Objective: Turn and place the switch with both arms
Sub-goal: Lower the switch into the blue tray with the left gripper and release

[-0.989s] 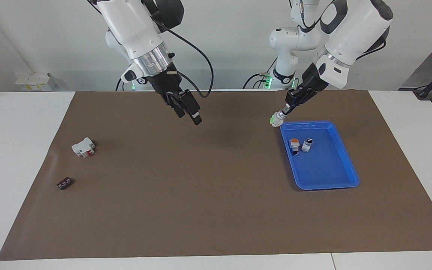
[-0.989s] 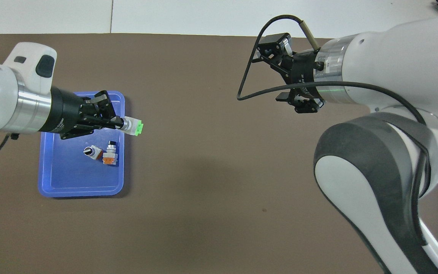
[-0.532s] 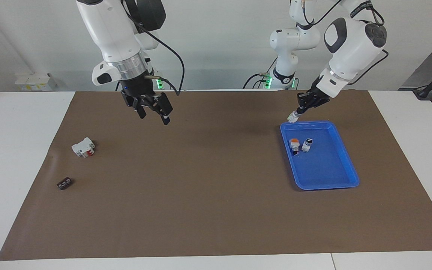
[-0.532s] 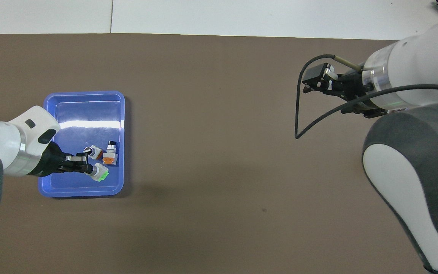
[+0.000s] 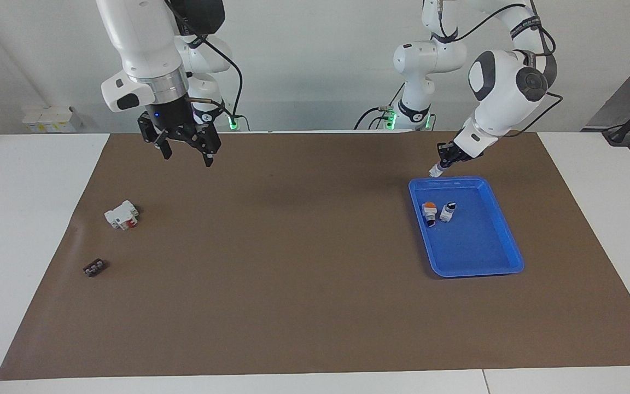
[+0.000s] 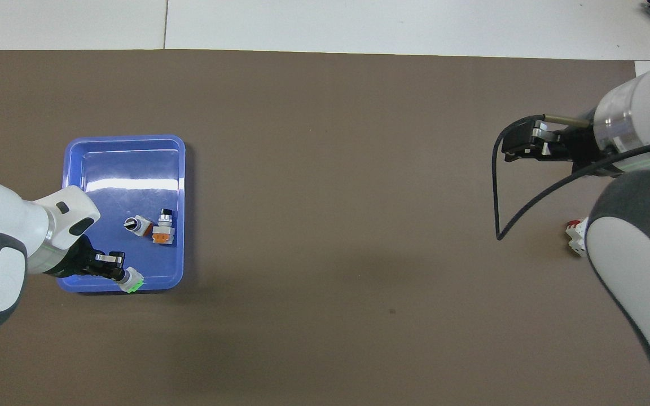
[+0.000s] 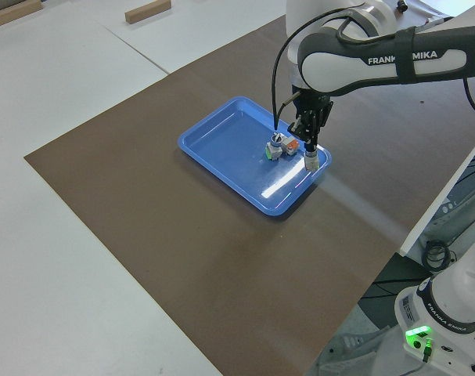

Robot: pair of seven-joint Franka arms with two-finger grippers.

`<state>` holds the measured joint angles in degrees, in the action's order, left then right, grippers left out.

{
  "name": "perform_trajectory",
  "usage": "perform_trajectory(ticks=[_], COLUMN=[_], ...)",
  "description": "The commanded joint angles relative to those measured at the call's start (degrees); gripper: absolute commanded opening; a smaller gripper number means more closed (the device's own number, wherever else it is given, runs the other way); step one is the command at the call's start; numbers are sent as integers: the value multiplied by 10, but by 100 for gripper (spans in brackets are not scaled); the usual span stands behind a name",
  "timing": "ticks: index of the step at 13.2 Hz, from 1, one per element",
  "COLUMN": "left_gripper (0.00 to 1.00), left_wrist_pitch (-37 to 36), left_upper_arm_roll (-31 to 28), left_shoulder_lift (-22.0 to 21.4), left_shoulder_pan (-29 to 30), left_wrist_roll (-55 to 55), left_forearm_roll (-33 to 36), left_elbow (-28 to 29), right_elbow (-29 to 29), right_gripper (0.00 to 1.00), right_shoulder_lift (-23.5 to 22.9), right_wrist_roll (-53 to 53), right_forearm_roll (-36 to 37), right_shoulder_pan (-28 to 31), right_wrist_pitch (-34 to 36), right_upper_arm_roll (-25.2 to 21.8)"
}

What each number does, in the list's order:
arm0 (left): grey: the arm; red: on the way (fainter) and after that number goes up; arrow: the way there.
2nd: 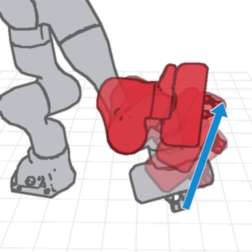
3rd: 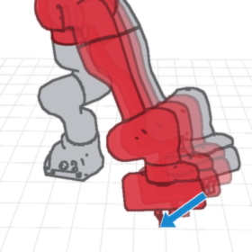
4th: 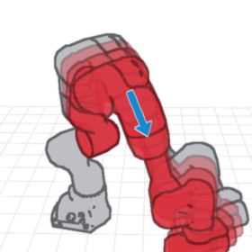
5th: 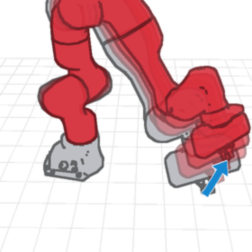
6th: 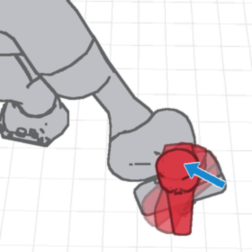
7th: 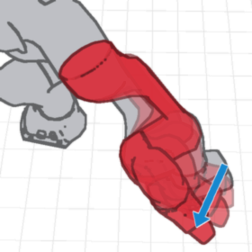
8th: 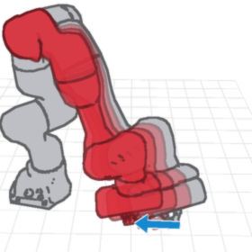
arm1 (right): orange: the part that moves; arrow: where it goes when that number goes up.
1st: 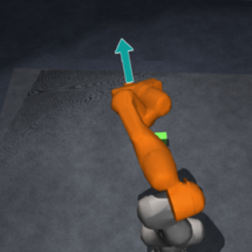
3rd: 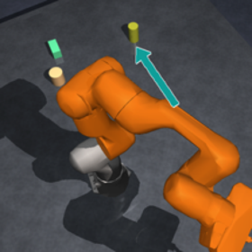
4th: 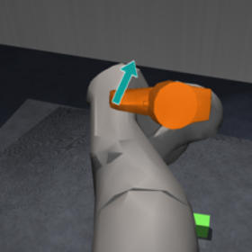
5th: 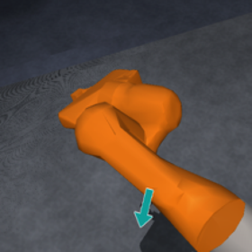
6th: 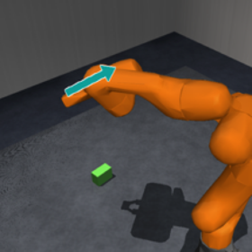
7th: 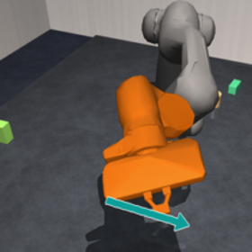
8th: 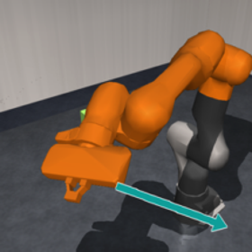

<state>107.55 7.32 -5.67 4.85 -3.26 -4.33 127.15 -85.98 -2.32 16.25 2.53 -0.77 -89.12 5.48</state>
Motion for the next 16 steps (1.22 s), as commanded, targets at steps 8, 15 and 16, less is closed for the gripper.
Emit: perform_trajectory(ticks=[8, 15, 16], left_gripper=[28, 100, 100], left_wrist_pitch=[-13, 6, 7], left_upper_arm_roll=[6, 7, 7], left_shoulder_lift=[161, 172, 171], left_shoulder_pan=[31, 30, 29], left_wrist_roll=[-11, -16, -15], left_forearm_roll=[55, 51, 51], left_elbow=[-134, -197, -211], right_elbow=[-60, -64, -64], right_gripper=[100, 100, 100], right_shoulder_lift=[49, 52, 52], right_wrist_roll=[-53, -61, -70], right_forearm_roll=[-38, -38, -38], right_shoulder_pan=[-39, -54, -54], right_wrist_pitch=[-13, -18, -18], right_upper_arm_roll=[-100, -99, -99])
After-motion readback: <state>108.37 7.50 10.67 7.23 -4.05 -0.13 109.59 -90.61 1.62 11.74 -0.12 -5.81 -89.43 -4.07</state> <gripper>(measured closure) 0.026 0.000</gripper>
